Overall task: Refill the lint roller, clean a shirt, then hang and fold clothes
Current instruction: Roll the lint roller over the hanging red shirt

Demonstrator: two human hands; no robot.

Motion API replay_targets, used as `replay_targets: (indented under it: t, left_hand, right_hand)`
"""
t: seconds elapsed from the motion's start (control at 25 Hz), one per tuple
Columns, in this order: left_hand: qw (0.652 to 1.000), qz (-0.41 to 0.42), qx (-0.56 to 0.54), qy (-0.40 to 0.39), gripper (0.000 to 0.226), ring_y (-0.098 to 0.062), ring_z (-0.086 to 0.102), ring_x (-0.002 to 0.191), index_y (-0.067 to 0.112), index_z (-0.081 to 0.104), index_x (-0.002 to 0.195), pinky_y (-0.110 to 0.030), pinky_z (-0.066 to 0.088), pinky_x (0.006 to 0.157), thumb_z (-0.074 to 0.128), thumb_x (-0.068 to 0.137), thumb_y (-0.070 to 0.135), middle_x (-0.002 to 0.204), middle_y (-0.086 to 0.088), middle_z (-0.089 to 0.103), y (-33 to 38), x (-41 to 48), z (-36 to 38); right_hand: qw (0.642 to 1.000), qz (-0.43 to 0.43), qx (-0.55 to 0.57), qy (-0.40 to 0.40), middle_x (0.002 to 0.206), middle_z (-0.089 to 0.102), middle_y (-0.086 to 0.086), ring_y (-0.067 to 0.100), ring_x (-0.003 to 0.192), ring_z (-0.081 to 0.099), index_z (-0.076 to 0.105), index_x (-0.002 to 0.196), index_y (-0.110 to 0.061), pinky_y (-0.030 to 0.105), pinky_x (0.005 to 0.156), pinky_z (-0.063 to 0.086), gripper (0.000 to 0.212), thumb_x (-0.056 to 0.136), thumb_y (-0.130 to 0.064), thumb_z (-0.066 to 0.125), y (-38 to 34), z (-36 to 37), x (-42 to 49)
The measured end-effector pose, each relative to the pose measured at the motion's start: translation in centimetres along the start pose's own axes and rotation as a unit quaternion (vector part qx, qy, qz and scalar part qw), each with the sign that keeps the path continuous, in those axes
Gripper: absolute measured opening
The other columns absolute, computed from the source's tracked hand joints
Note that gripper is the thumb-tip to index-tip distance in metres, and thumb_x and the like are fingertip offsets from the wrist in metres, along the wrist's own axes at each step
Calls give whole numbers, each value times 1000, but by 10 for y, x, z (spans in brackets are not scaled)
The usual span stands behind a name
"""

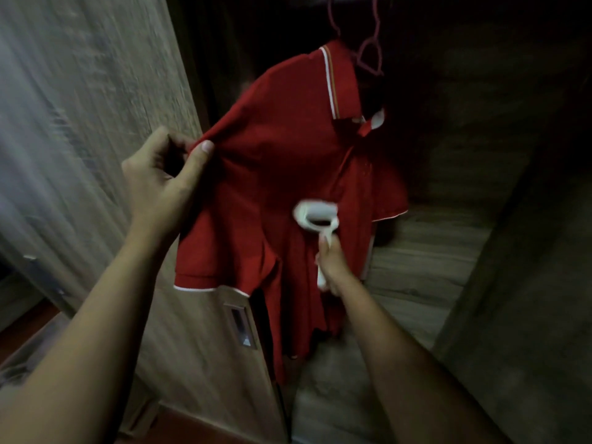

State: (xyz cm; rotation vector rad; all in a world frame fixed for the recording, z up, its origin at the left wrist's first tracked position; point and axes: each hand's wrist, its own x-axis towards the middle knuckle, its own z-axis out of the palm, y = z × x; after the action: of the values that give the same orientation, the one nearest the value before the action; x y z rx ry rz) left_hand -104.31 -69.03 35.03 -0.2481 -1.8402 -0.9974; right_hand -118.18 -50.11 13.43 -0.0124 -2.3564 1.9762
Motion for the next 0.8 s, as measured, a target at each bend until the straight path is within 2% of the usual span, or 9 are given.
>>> replay_targets:
  t: [0.12, 0.2, 0.28, 0.32, 0.44, 0.52, 0.6, 0.68, 0.8]
  left_hand:
    - [1000, -1, -6, 0, 21, -2, 47, 60, 34, 51, 69, -25, 38, 58, 64, 86, 35, 60, 18, 55, -1, 0, -1]
    - [1000, 3, 8, -4, 21, -6, 48, 61, 33, 51, 69, -30, 39, 58, 63, 86, 36, 61, 16, 54, 0, 1, -1]
    - [1000, 4, 16, -7, 21, -13, 49, 63, 33, 50, 70, -36, 40, 58, 63, 86, 35, 64, 13, 53, 1, 2, -2]
    - [1000, 2, 15, -8, 21, -18, 49, 64, 32, 50, 70, -38, 40, 58, 63, 86, 33, 66, 9, 53, 1, 1, -2]
    - [1000, -2, 16, -11, 20, -18, 50, 64, 32, 50, 71, -36, 41, 58, 63, 87, 32, 67, 4, 53, 2, 2, -3]
    - [1000, -5, 16, -15, 22, -10, 48, 62, 33, 49, 71, -27, 39, 57, 63, 88, 30, 67, 5, 53, 4, 1, -2]
    - [1000, -12, 10, -13, 23, -11, 51, 63, 32, 48, 71, -24, 40, 58, 63, 88, 29, 67, 4, 54, 5, -1, 0]
    - [1000, -14, 7, -7, 23, -25, 56, 64, 31, 49, 71, -35, 43, 59, 63, 88, 29, 68, -5, 57, 4, -2, 1]
    - [1000, -10, 7, -7, 21, -35, 57, 67, 31, 50, 72, -46, 45, 60, 63, 88, 30, 71, -12, 58, 3, -1, 0]
  right_hand:
    - [997, -19, 62, 40, 72, 49, -6, 12, 65, 50, 44, 115, -21, 29, 64, 41, 36, 93, -48, 33, -33, -10, 24]
    - [998, -13, 41, 48, 68, 45, -11, 7, 59, 44, 49, 100, -28, 26, 55, 35, 58, 76, -76, 26, 8, 8, 11]
    - [999, 48, -1, 0, 76, 45, -14, 3, 64, 42, 53, 103, -32, 22, 57, 32, 87, 54, -95, 18, 93, 38, -19]
    - [997, 75, -25, -25, 86, 48, -11, 4, 70, 43, 54, 113, -27, 20, 60, 33, 92, 58, -92, 21, 132, 49, -32]
    - [992, 107, -15, -61, 107, 55, -7, 8, 82, 52, 51, 124, -30, 26, 72, 46, 68, 78, -75, 29, 169, 48, -44]
    - [996, 88, -10, 16, 93, 63, -4, 15, 80, 59, 55, 110, -29, 32, 76, 50, 69, 73, -80, 24, 118, 21, -11]
    - [995, 66, 4, 71, 79, 54, -2, 17, 69, 51, 51, 107, -23, 30, 67, 43, 52, 86, -63, 26, 36, -12, 24]
    - [994, 6, 30, 106, 86, 53, 7, 22, 77, 50, 49, 114, -15, 36, 73, 44, 39, 97, -44, 29, -18, -40, 50]
    - [993, 7, 27, 117, 101, 53, 3, 18, 90, 50, 45, 128, -15, 33, 80, 42, 40, 99, -36, 29, -6, -32, 50]
